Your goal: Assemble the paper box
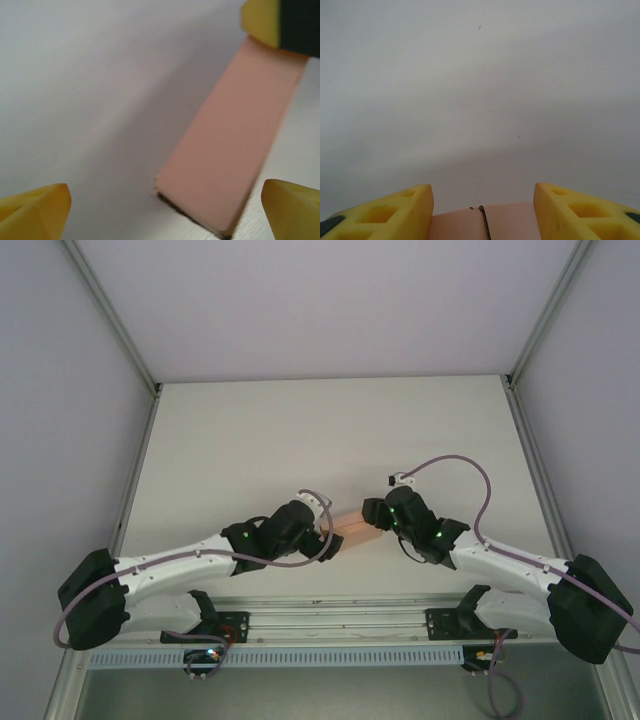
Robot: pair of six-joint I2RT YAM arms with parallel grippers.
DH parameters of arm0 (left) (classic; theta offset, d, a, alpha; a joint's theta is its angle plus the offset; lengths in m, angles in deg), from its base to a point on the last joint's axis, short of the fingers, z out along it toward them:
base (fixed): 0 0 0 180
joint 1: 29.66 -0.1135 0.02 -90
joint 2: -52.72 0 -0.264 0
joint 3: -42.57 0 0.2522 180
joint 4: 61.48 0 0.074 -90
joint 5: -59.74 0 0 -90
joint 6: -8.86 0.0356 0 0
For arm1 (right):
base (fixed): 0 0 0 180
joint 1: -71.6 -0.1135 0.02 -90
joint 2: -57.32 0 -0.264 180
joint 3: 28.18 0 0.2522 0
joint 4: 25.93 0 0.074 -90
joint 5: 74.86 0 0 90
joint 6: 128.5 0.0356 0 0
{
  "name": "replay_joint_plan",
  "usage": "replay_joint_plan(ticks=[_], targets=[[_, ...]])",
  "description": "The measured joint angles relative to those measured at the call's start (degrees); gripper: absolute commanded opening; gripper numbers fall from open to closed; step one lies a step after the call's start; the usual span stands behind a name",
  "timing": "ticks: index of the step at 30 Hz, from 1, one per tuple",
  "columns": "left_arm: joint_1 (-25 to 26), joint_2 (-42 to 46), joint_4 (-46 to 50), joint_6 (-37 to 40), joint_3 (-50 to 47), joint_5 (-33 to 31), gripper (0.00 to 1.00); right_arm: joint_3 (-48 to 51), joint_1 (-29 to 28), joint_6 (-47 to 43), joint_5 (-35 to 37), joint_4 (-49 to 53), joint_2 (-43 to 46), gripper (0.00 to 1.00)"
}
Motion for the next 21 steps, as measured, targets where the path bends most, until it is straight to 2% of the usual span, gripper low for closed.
replay_joint_plan(ticks=[6, 10, 13, 16, 21], targets=[[-3.5, 0.0, -0.04, -2.4, 3.5, 4.42, 1.0, 1.14, 0.0, 0.2, -0.39, -2.23, 0.13, 0.55], [-8.28, -0.37, -0.26, -4.83, 3.43, 6.38, 1.0, 1.36, 0.0, 0.15, -0.7, -2.4, 0.33, 0.55], [-9.7, -0.79, -2.71, -5.18, 1.51, 8.35, 0.98, 1.38, 0.0, 0.15, -0.81, -2.54, 0.33, 0.55], [-9.7, -1.07, -8.2, -5.49, -4.35, 10.99, 0.92, 1.66, 0.0, 0.15, -0.94, -2.95, 0.33, 0.54], [-9.7, -1.6, -25.31, -7.17, -13.49, 14.05, 0.74, 3.17, 0.46, -0.76, -2.43, -6.27, 0.31, 0.45]])
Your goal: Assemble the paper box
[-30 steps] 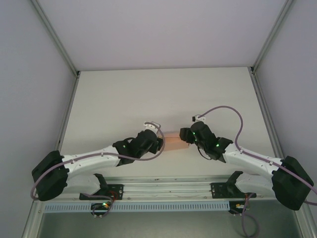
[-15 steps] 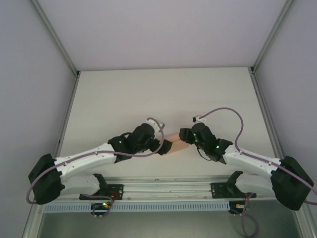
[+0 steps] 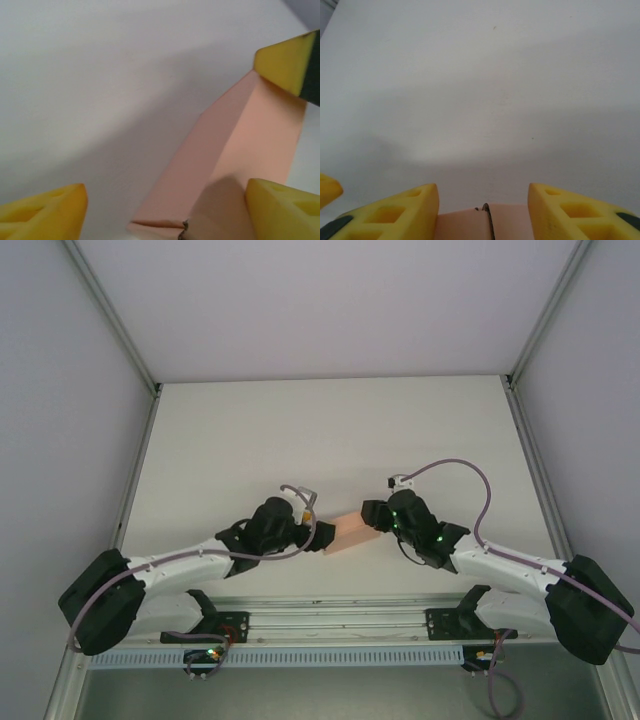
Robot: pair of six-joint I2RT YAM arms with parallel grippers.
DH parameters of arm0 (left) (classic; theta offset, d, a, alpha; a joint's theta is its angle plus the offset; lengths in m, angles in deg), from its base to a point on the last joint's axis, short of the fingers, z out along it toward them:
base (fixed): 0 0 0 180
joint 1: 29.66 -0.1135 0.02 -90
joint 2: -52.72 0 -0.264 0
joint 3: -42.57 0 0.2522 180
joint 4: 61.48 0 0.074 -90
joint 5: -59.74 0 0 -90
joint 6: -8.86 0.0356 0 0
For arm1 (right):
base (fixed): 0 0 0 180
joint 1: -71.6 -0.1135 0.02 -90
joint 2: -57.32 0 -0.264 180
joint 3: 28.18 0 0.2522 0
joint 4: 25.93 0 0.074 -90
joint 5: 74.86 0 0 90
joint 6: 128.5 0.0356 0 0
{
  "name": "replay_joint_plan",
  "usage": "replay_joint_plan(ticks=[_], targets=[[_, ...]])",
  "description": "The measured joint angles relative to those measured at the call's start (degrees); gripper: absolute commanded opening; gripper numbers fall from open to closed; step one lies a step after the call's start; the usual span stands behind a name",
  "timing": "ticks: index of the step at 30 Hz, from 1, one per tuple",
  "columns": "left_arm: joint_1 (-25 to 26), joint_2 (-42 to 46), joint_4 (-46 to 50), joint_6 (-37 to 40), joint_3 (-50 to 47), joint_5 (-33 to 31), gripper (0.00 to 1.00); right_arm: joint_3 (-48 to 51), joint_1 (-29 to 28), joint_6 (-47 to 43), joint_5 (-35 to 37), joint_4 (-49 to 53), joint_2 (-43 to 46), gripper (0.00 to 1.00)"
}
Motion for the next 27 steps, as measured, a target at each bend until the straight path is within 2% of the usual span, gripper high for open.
replay_joint_plan(ticks=[7, 9, 12, 14, 19, 22, 26, 27], targets=[[0.0, -5.9, -18.99, -0.59, -4.85, 3.19, 0.5, 5.64, 3.72, -3.8, -6.29, -12.09, -0.15, 0.3], [0.02, -8.31, -24.76, -0.66, -5.86, 4.09, 0.42, 7.08, 4.59, -5.7, -7.26, -15.32, -0.15, 0.24], [0.04, -11.82, -33.33, -0.57, -7.61, 4.76, 0.36, 8.37, 5.49, -7.93, -7.87, -18.25, -0.17, 0.19], [0.0, -14.29, -38.73, -0.52, -8.41, 4.72, 0.28, 9.16, 5.86, -9.09, -7.96, -20.13, -0.44, 0.16], [-0.09, -17.75, -44.26, -0.35, -8.37, 4.44, 0.16, 9.79, 6.73, -10.36, -7.87, -23.74, -2.01, 0.11], [-0.11, -17.97, -44.63, -0.35, -8.33, 3.98, 0.17, 9.79, 6.95, -10.54, -7.85, -25.57, -3.3, 0.08], [-0.11, -17.09, -43.47, -0.35, -8.31, 3.21, 0.38, 9.75, 6.95, -10.58, -7.85, -27.15, -4.52, 0.09], [-0.11, -16.41, -42.56, -0.35, -8.17, 3.08, 0.4, 9.7, 6.95, -10.58, -7.89, -27.21, -4.55, 0.08]])
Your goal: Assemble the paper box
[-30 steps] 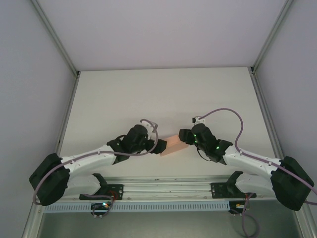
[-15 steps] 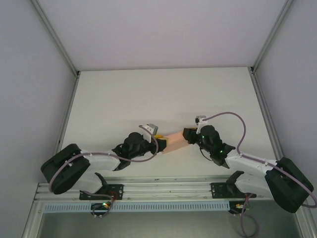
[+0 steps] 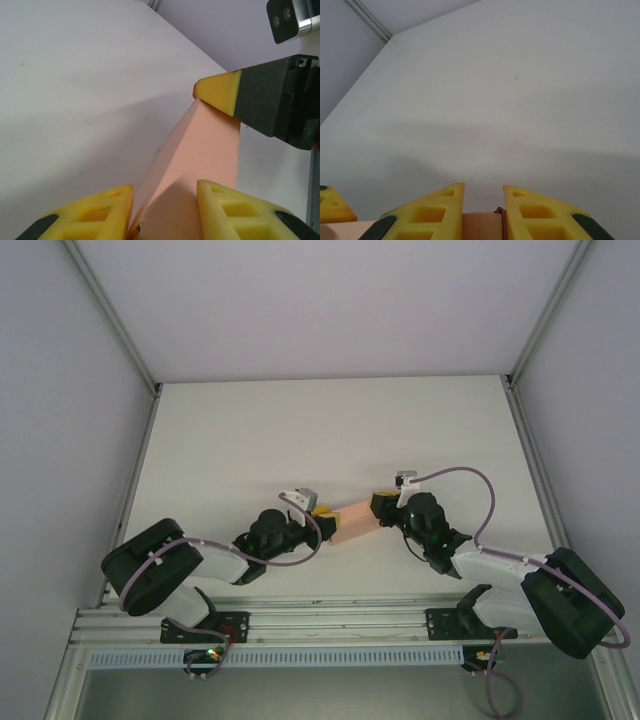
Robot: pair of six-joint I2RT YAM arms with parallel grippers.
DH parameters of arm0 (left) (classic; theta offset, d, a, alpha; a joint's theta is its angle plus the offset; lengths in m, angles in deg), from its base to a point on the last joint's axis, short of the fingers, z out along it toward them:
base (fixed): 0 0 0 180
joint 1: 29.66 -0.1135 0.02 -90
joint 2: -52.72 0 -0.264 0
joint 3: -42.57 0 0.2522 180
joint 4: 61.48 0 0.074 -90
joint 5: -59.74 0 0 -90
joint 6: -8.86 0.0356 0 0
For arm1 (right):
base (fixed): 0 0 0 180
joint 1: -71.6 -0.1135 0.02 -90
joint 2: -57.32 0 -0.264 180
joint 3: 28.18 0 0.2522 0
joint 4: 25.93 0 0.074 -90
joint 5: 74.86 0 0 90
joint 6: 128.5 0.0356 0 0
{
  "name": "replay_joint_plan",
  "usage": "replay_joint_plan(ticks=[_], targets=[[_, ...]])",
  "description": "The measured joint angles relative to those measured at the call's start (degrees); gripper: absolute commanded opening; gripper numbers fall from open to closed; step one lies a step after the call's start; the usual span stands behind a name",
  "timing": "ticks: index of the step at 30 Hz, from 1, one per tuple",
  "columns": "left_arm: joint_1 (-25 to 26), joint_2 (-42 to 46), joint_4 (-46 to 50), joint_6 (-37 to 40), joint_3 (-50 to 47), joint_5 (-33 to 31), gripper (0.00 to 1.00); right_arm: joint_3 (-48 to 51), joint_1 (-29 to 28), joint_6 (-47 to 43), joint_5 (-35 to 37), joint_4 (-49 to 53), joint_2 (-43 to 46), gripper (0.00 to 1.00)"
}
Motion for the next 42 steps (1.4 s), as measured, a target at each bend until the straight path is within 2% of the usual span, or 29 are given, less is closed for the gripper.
replay_joint_plan(ticks=[1, 4, 6, 8, 12, 17, 19, 21, 22, 30, 33, 34, 41, 42], targets=[[0.0, 0.94, 1.55, 0.02, 0.24, -0.09, 0.47, -0.02, 0.0, 0.0, -0.07, 0.09, 0.0, 0.08], [-0.09, 4.39, 9.11, -0.04, 1.64, -0.52, 0.53, -0.46, -0.02, 0.04, -0.57, 1.14, 0.46, 0.08], [-0.11, 7.63, 16.74, 0.31, 3.37, -1.11, 0.59, -0.83, -0.17, 0.07, -0.81, 2.67, 1.18, 0.08], [-0.11, 11.21, 24.94, 1.01, 4.92, -1.81, 0.69, -1.09, -0.61, 0.11, -1.16, 4.48, 2.08, 0.08], [-0.52, 17.42, 36.15, 1.49, 5.75, -2.49, 0.78, -1.42, -0.9, 0.35, -1.22, 6.84, 3.34, 0.08], [-1.38, 21.27, 42.62, 1.46, 5.73, -2.51, 0.77, -1.86, -0.92, 0.52, -1.27, 8.15, 3.67, 0.09], [-1.44, 21.2, 42.71, 1.31, 5.73, -2.29, 0.71, -2.14, -0.92, 0.52, -1.29, 8.57, 3.67, 0.09], [-1.44, 20.68, 42.25, 1.05, 5.73, -1.84, 0.6, -2.25, -0.92, 0.55, -1.29, 8.94, 3.67, 0.09], [-1.44, 20.13, 41.55, 0.79, 5.7, -1.27, 0.57, -2.27, -0.92, 0.55, -1.29, 8.98, 3.67, 0.09], [-1.49, 16.87, 35.58, -0.02, 5.25, 1.92, 0.45, -2.32, -0.81, 0.57, -0.07, 10.03, 4.33, 0.07], [-1.49, 16.15, 33.99, 0.0, 5.07, 2.34, 0.45, -2.32, -0.74, 0.57, 0.37, 10.36, 4.57, 0.08], [-1.49, 16.02, 33.7, 0.0, 5.07, 2.36, 0.45, -2.32, -0.74, 0.57, 0.48, 10.58, 4.72, 0.1], [-1.51, 15.93, 38.16, 1.42, 7.28, 1.4, 0.74, -4.79, -0.74, -0.17, 0.57, 17.35, 6.56, 0.3], [-1.51, 15.91, 40.06, 1.9, 8.31, 0.83, 0.74, -5.81, -0.74, -0.61, 0.61, 19.52, 6.69, 0.34]])
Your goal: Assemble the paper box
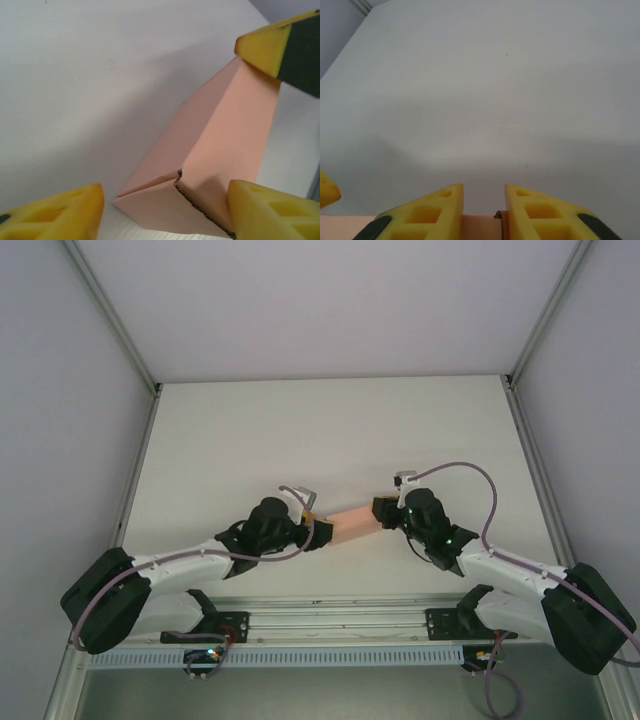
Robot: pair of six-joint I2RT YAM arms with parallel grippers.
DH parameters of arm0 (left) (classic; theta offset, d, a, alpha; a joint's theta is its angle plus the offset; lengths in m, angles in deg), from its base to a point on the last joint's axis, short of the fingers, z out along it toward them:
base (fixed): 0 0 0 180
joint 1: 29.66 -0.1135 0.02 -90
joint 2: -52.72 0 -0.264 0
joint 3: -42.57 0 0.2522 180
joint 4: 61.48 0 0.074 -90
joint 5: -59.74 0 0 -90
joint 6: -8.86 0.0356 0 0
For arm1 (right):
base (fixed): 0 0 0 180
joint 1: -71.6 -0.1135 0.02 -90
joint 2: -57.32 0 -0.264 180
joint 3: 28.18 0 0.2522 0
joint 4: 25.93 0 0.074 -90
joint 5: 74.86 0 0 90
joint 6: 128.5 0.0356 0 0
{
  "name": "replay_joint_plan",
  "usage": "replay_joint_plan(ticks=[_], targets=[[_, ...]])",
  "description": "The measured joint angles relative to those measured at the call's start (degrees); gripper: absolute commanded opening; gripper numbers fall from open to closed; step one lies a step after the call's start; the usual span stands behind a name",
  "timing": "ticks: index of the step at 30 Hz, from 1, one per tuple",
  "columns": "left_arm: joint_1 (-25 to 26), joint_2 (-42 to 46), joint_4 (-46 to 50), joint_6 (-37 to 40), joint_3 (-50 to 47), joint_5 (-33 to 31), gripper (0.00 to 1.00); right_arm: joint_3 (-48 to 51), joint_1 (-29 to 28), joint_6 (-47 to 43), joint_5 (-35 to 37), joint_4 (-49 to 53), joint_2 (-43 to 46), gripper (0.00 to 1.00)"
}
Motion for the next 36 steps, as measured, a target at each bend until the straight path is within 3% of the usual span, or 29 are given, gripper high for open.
replay_joint_plan(ticks=[5, 12, 14, 18, 23, 27, 31, 36], targets=[[0.0, -1.31, 7.76, 1.97, 6.03, -2.25, 1.0, -5.16, -0.02, -2.43, -0.09, 9.77, 0.13, 0.45], [-0.33, -1.55, 12.17, 4.44, 12.0, -3.52, 1.0, -13.7, 0.33, -5.35, -0.11, 17.77, -0.17, 0.55], [-0.7, -1.44, 13.18, 4.87, 12.52, -4.0, 1.0, -15.04, 0.55, -7.17, -0.52, 18.93, -0.42, 0.66], [-1.79, -0.24, 16.13, 5.49, 12.57, -5.62, 1.0, -17.22, 0.98, -17.42, -7.06, 22.18, -0.5, 1.0], [-7.28, 3.82, 21.14, 4.5, 12.55, -9.16, 1.0, -25.75, 0.96, -39.34, -20.52, 31.19, -3.52, 1.0], [-13.22, 7.32, 24.46, 2.34, 11.45, -11.23, 1.0, -33.16, 0.63, -56.19, -26.4, 41.05, -9.55, 1.0], [-15.43, 10.99, 28.3, 0.92, 8.74, -12.98, 1.0, -38.8, -1.22, -66.99, -25.33, 49.31, -17.55, 1.0], [-16.83, 15.23, 31.26, -0.15, 5.75, -13.79, 1.0, -41.44, -3.96, -73.85, -19.21, 54.27, -24.92, 0.99]])
